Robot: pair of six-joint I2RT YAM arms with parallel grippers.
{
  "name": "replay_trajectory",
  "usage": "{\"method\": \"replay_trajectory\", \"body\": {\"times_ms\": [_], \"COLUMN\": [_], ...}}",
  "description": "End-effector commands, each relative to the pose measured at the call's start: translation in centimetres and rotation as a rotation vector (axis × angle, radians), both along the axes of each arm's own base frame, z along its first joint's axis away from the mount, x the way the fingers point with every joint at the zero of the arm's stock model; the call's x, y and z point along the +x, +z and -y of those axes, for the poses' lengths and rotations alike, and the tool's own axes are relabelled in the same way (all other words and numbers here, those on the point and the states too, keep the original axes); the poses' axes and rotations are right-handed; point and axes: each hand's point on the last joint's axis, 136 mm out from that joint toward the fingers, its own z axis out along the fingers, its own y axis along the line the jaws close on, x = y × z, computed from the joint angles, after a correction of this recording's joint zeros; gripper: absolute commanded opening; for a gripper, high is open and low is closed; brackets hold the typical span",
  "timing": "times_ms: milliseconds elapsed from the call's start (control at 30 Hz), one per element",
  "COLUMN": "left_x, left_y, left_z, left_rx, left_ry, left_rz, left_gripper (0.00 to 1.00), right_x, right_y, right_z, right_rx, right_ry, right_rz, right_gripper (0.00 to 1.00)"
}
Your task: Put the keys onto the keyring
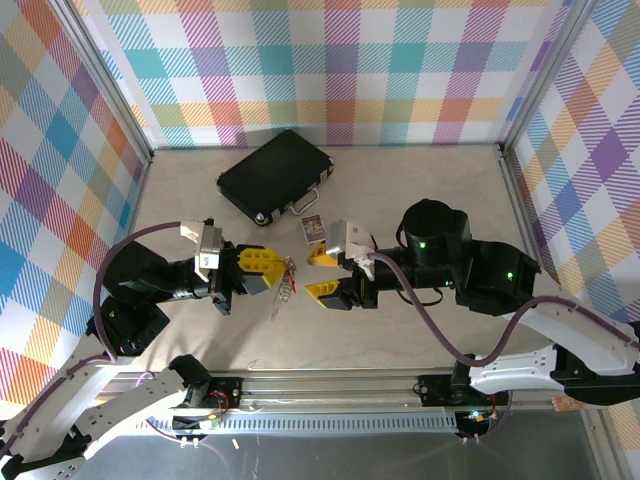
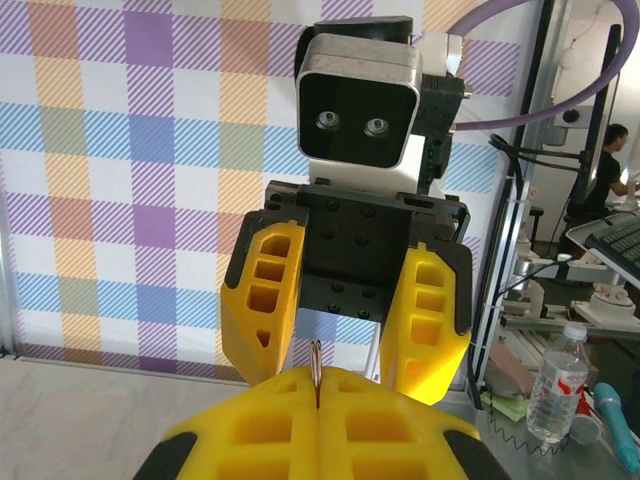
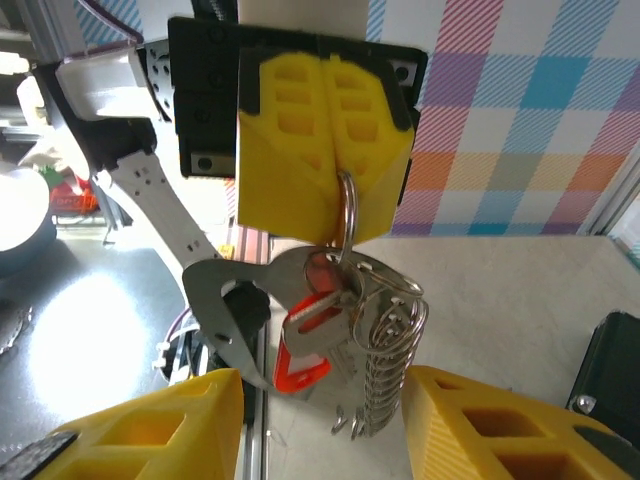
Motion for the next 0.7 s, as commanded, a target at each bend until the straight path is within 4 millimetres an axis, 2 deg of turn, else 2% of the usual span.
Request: {"method": "replay_trajectory", "body": {"times_ms": [0,200,667], "left_x": [-0.3,0.1,0.6], "left_y": [1.7,1.8,1.7], "left_z": [-0.8,-0.6,-0.4], "left_rx": [-0.066,-0.062,-0.068], "left_ry": [0.026,0.041,0.051], "left_rz": [0.036,0.033,0.015], "left_gripper": [0.00,0.00,0.00], "right_x": [-0.2,-0.5,-0.6], "right_y": [1.5,0.3,-0.7], "right_z": [-0.3,-0.8,-2.2], "right_rx": [0.108,0.103,0.085], "right_ry": [-0.003,0.021,0.041], "right_rz": [-0.016,-0.053,-0.122], "right_gripper": [0.47,0.46,0.42]}}
